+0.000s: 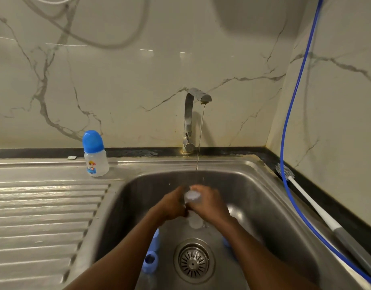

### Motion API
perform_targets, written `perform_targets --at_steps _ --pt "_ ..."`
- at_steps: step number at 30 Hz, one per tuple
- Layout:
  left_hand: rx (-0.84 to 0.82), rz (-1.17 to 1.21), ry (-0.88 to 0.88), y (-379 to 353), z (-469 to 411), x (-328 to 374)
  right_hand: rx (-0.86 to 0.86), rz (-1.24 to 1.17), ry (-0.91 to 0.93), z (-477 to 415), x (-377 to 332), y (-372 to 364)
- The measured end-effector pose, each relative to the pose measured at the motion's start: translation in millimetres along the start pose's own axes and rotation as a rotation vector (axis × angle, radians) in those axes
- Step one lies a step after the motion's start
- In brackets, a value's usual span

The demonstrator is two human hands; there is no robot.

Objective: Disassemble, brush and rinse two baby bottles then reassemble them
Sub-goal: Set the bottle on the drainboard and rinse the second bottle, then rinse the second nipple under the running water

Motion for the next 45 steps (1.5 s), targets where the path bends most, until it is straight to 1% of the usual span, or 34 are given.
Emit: perform_targets --at_steps 2,3,5,6,7,8,10,11,14,15,17,18,20,22,23,25,27,29,30,32,34,36,37,38,39,40,41,43,44,45 --pt "0.105 -0.119 0.01 17.1 -1.9 -5.8 -0.003 0.093 -0.018 1.1 5.2 0.1" --pt "0.186 -0.096 0.005 28.6 -2.0 -7.4 -0.034 0.151 -0.02 1.1 6.0 -1.2" --pt "0.34 0.039 -0.022 46.7 2.1 -7.6 -0.203 0.264 -0.01 4.9 3.7 -11.4" --pt "0.382 0.082 -0.039 51.9 3.7 -5.8 -0.242 0.283 -0.017 7.4 1.2 -13.1" --pt "0.402 0.086 -0.057 53.9 6.3 -2.4 -0.244 0.277 -0.035 9.2 -0.1 -12.7" --pt "0.409 0.062 -0.077 54.6 6.9 0.0 -0.261 0.272 -0.045 10.1 -1.9 -12.9" --pt "0.408 0.034 -0.109 52.4 9.8 4.3 -0.404 0.33 -0.018 17.7 -7.7 -20.4" --pt "0.4 0.02 -0.121 50.7 9.5 7.1 -0.434 0.344 -0.006 20.0 -10.8 -20.6" --pt "0.366 -0.052 -0.12 47.0 9.5 8.9 -0.27 0.271 0.052 17.9 -22.0 -7.0" --pt "0.352 -0.061 -0.105 46.7 10.6 6.8 -0.311 0.272 0.07 20.8 -25.7 -7.7" --pt "0.318 -0.101 -0.09 46.2 11.6 5.3 -0.479 0.329 0.082 30.8 -28.2 -14.7" --pt "0.306 -0.127 -0.089 47.1 12.3 5.0 -0.5 0.336 0.084 34.0 -29.2 -14.6" --pt "0.313 -0.15 -0.092 54.5 15.9 9.5 -0.414 0.315 0.089 31.7 -33.6 -7.0" --pt "0.303 -0.139 -0.066 61.7 22.3 15.9 -0.437 0.307 0.083 32.2 -34.9 -5.7" --pt "0.27 -0.126 -0.04 62.2 25.2 19.4 -0.453 0.258 0.049 32.3 -33.2 -4.6" --pt "0.192 0.001 0.029 57.0 38.0 24.4 -0.413 0.013 -0.054 30.3 -28.1 -0.4" --pt "0.165 0.266 0.132 50.3 52.1 22.3 -0.345 -0.321 -0.125 27.0 -26.0 3.8" --pt "0.178 0.532 0.208 47.1 61.9 17.7 -0.397 -0.58 -0.113 27.9 -31.8 1.9" --pt "0.176 0.619 0.203 48.3 64.7 18.3 -0.426 -0.629 -0.078 29.3 -35.3 -0.4" --pt "0.134 0.64 0.168 54.9 65.6 20.0 -0.451 -0.657 -0.031 33.0 -39.7 -3.9" --pt "0.014 0.472 0.186 59.4 68.6 21.3 -0.501 -0.695 -0.023 34.2 -38.7 -8.0" --pt "-0.14 0.177 0.266 64.4 77.7 16.5 -0.551 -0.746 0.002 35.1 -38.1 -7.7" --pt "-0.223 0.019 0.309 67.4 82.5 12.4 -0.555 -0.72 0.035 35.5 -38.9 -4.8" --pt "-0.294 -0.109 0.339 69.9 87.0 9.5 -0.538 -0.621 0.096 35.0 -40.8 -0.6" --pt "-0.343 -0.201 0.354 72.7 89.4 6.2 -0.536 -0.462 0.192 36.9 -47.5 4.0" --pt "-0.372 -0.255 0.357 73.2 90.2 5.3 -0.586 -0.291 0.282 42.6 -56.8 5.9" --pt "-0.383 -0.286 0.359 72.8 88.2 2.7 -0.689 -0.136 0.343 52.9 -67.3 4.5" --pt "-0.41 -0.388 0.355 65.5 84.8 -2.6 -0.943 0.113 0.388 82.2 -83.9 -6.7" --pt "-0.426 -0.485 0.337 60.8 81.8 -5.5 -1.013 0.205 0.387 95.2 -90.5 -11.8" --pt "-0.443 -0.572 0.315 54.9 79.8 -10.1 -1.04 0.255 0.38 104.7 -95.6 -17.5"
Point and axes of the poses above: each hand's wrist, its own z-axis away from the middle knuckle, its own y-axis out of the back of the hand, x = y × z, the point moved 6 cm from there along -z, towards the middle knuckle, and after that the axes turned 15 degrees about z, right-handed, at the moved point
